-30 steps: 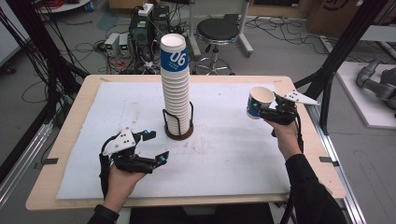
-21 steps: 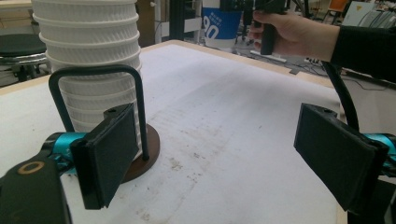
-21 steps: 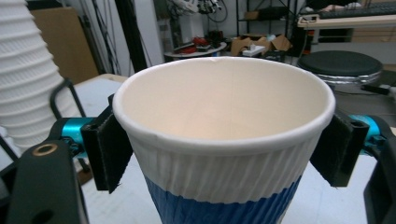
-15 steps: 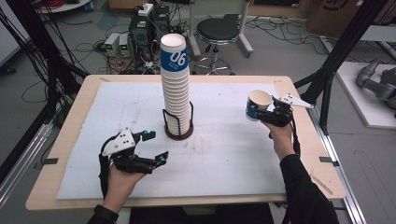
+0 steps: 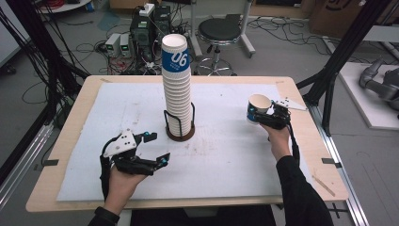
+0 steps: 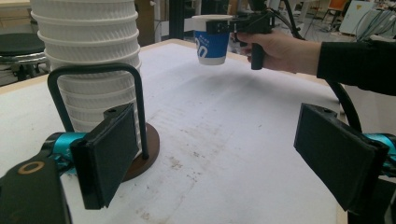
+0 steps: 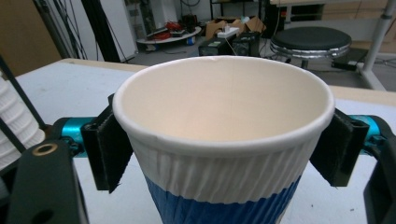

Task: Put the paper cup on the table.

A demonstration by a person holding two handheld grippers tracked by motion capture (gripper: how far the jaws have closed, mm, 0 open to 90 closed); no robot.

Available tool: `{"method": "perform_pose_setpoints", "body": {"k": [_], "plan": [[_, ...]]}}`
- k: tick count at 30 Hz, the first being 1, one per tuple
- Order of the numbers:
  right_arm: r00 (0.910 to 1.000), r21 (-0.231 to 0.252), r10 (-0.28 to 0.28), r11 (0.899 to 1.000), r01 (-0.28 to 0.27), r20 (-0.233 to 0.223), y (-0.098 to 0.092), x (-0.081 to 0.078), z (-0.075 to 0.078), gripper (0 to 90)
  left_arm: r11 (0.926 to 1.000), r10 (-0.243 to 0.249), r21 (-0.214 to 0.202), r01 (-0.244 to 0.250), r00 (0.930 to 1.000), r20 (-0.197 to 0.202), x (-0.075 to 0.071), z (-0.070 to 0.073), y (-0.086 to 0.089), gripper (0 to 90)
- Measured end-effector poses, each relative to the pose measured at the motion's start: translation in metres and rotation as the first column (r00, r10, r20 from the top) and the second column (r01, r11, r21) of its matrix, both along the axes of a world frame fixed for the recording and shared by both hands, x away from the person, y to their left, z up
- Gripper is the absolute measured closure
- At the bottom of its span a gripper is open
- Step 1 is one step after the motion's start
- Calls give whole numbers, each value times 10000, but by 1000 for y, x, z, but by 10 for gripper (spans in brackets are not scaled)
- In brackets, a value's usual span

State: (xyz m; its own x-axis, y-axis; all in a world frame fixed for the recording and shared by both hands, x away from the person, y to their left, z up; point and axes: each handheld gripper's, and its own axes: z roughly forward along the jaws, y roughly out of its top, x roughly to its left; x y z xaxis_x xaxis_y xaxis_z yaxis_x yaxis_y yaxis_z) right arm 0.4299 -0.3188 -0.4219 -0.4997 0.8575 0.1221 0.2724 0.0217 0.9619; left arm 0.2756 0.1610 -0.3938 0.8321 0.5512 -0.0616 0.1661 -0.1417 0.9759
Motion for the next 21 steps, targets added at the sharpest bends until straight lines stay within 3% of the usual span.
{"method": "perform_pose_setpoints", "body": {"k": [8,21], "plan": [[9991,-140,-354,9993,351,-238,2,4,-13,193,10000,-3,-18,3,10000,-16,0,0,0,136],[9968,-471,-555,9975,528,-577,3,8,-20,189,10000,16,-16,-16,10000,-28,-1,-1,-1,136]]}}
